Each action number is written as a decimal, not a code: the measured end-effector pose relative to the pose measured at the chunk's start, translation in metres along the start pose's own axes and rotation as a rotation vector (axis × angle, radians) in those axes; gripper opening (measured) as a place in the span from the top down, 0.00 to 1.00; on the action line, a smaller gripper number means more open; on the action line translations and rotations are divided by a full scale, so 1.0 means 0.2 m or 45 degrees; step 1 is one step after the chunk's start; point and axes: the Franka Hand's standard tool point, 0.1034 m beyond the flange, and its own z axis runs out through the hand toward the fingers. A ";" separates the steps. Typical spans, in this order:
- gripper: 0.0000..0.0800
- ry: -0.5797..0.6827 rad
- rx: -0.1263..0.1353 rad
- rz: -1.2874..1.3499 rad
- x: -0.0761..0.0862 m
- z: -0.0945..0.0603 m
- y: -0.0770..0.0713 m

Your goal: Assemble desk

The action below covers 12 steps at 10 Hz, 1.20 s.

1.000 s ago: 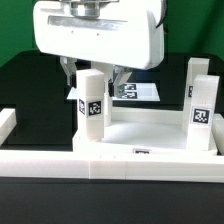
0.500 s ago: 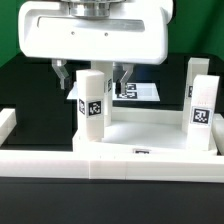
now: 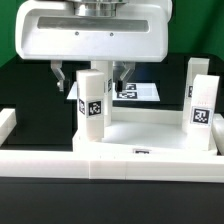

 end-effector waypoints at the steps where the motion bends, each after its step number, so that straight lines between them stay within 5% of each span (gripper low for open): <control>1: 0.19 -0.005 -0.011 -0.041 0.00 0.00 0.00; 5: 0.22 -0.015 -0.024 -0.230 -0.01 0.00 0.01; 7: 0.64 -0.013 -0.023 -0.226 -0.01 0.00 0.01; 12: 0.64 -0.008 -0.005 0.157 -0.01 0.00 0.01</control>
Offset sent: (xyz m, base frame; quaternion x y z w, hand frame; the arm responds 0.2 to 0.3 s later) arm -0.0012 -0.0004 -0.0041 0.0108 0.0035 -0.1729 0.9849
